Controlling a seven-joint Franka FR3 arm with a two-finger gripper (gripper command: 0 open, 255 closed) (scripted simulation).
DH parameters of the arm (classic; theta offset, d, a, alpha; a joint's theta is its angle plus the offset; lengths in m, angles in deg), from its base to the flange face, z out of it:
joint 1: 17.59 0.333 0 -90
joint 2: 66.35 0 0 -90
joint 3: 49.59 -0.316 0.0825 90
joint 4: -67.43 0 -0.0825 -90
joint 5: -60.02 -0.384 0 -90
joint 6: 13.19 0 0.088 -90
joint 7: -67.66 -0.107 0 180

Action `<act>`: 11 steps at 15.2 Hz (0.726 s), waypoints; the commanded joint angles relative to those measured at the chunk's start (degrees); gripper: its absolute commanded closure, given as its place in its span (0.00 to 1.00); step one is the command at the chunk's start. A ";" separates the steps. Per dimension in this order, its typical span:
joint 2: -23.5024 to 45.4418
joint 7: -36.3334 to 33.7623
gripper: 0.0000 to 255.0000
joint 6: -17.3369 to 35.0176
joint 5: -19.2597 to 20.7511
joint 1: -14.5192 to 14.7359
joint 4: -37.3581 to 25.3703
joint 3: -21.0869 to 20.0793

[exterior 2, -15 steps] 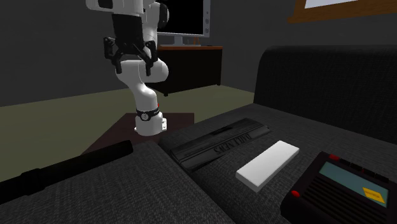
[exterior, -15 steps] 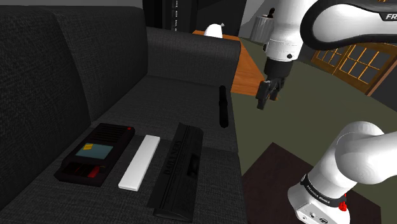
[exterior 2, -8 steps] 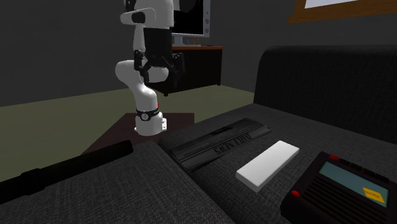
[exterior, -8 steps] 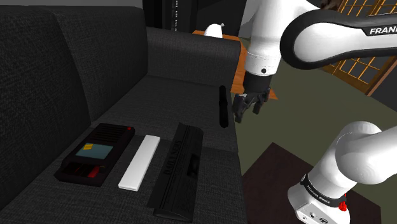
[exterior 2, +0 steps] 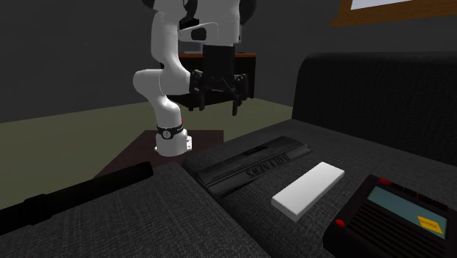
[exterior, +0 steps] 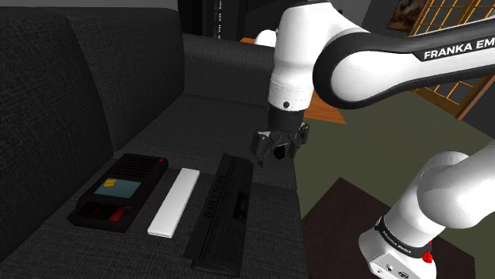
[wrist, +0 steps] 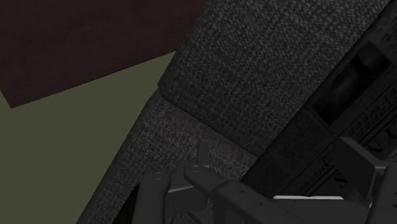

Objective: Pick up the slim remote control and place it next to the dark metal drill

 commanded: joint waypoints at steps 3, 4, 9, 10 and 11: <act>9.54 -10.97 0.00 4.63 3.13 -2.36 -5.56 -6.46; 12.05 -13.84 0.00 5.52 4.51 -2.91 -7.10 -7.92; 26.61 -29.85 0.00 8.36 15.33 -3.63 -16.17 -13.27; 29.77 -33.14 0.00 8.46 18.00 -3.03 -18.30 -13.62; 32.88 -36.29 0.00 8.39 20.62 -1.99 -20.54 -13.52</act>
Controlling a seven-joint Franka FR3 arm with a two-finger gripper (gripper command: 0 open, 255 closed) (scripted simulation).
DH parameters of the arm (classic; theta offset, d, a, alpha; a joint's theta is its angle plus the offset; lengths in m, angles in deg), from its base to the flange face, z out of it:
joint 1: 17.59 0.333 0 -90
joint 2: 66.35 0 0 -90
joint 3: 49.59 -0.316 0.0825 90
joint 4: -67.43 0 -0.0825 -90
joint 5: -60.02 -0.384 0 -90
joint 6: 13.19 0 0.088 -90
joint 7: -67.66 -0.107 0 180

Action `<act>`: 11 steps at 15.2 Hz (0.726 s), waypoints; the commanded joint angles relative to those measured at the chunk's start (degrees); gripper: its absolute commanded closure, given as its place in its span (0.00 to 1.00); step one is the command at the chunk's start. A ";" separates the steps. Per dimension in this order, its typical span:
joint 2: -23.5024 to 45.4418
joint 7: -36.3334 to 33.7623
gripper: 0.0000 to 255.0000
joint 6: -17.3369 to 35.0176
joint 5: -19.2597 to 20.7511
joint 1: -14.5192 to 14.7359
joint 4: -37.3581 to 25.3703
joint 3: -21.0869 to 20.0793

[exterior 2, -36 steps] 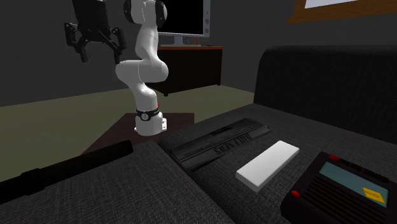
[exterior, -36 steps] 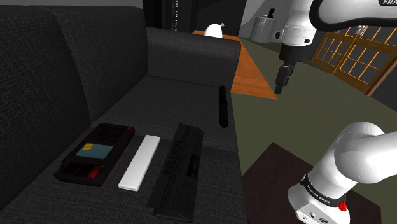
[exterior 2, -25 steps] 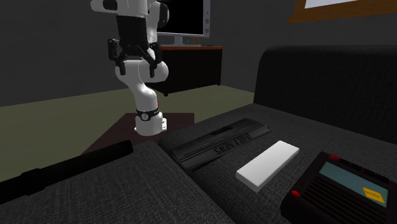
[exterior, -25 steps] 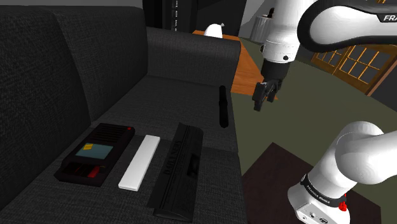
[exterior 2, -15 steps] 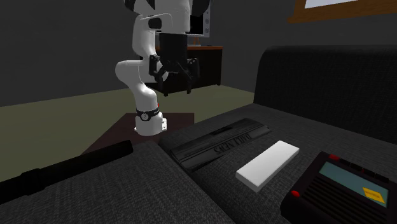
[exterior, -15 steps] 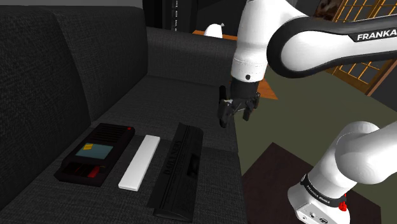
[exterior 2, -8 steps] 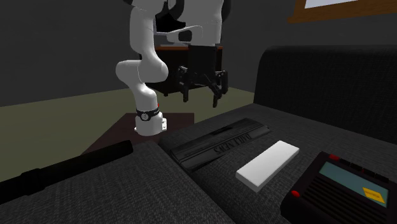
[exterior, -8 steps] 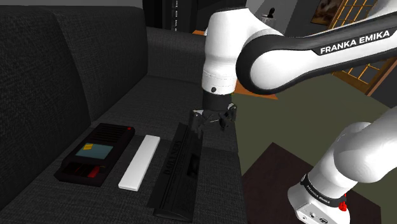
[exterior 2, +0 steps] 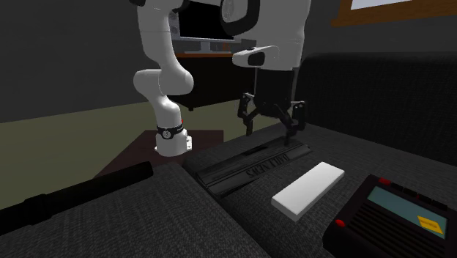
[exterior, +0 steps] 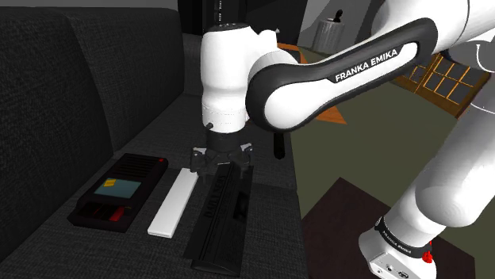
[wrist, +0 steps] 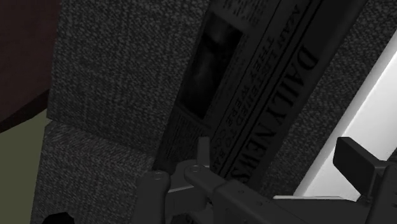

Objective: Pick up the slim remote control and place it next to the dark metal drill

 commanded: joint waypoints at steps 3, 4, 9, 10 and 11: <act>11.92 -11.90 0.00 -0.95 9.64 5.14 -9.59 1.41; 14.63 -14.18 0.00 -1.48 11.56 6.77 -12.25 2.22; 24.77 -21.26 0.00 -4.30 17.36 13.84 -24.17 6.21; 25.04 -21.40 0.00 -3.68 17.57 13.90 -23.77 6.38; 25.32 -21.54 0.00 -3.07 17.80 13.94 -23.39 6.54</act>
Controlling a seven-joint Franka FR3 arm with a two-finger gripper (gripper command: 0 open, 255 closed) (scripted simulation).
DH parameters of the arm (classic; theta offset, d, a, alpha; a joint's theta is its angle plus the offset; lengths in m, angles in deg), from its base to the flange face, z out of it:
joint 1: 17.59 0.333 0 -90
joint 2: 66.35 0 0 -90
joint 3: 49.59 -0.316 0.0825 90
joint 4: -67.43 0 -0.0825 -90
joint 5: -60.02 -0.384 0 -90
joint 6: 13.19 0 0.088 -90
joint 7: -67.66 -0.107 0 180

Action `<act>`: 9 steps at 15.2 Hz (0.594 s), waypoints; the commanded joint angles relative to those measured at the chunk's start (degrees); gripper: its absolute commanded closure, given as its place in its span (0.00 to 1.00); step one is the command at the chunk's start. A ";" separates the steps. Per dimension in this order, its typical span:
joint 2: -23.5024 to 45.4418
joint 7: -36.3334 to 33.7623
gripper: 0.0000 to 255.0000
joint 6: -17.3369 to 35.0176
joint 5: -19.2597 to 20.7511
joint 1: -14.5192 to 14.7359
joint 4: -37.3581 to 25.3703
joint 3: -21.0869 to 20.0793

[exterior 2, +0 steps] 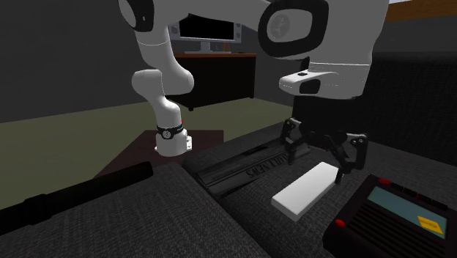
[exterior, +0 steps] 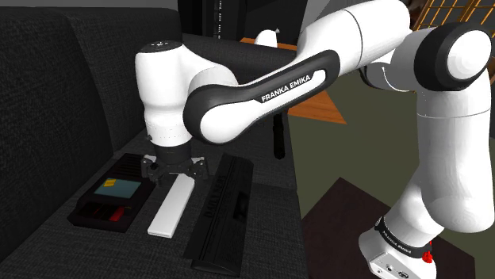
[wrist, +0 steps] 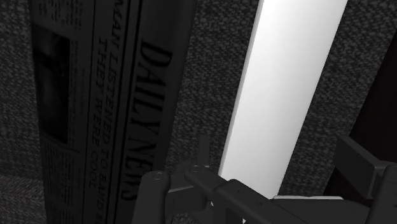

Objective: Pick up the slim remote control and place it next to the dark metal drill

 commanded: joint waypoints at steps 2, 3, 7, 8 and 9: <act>1.34 -0.68 0.00 1.46 0.94 0.51 0.31 0.64; 1.65 -0.83 0.00 2.05 1.19 0.57 0.65 0.80; 2.49 -1.24 0.00 3.54 1.86 0.75 1.45 1.25; 2.49 -1.24 0.00 3.54 1.86 0.75 1.45 1.25; 2.49 -1.24 0.00 3.53 1.86 0.75 1.45 1.25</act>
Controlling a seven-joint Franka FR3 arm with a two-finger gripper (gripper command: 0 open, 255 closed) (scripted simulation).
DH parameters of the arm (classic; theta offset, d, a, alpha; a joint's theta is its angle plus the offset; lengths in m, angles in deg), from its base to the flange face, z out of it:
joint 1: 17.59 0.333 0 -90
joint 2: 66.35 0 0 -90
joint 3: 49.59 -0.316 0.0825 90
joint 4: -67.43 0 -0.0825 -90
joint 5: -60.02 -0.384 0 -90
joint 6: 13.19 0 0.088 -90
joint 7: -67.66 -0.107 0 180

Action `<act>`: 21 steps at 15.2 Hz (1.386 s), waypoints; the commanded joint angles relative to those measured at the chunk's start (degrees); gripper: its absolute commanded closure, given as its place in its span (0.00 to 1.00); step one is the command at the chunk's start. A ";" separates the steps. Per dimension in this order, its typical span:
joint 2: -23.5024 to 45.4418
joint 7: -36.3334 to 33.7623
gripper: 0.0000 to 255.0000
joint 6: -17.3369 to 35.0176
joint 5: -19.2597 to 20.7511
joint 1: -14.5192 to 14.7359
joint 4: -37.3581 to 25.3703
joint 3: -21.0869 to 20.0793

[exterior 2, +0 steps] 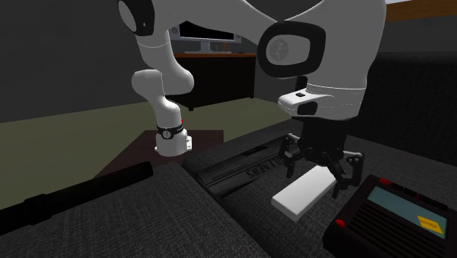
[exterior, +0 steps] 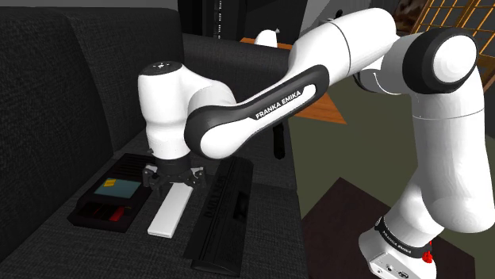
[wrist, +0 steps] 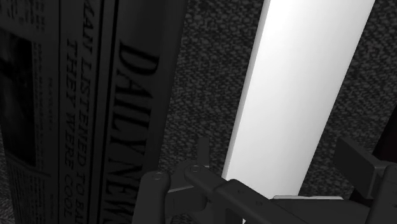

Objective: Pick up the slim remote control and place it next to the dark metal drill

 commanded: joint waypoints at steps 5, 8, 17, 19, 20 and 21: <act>0.01 -0.04 1.00 0.06 0.02 0.02 0.04 0.01; 0.01 -0.04 1.00 0.06 0.02 0.02 0.05 0.01; -0.99 0.47 1.00 -1.66 -0.76 -0.23 -0.86 -0.51; -1.61 0.80 1.00 -2.84 -1.26 -0.37 -1.54 -0.83; -1.91 0.96 1.00 -3.43 -1.50 -0.42 -1.90 -0.98; -2.20 1.12 1.00 -4.04 -1.74 -0.47 -2.28 -1.12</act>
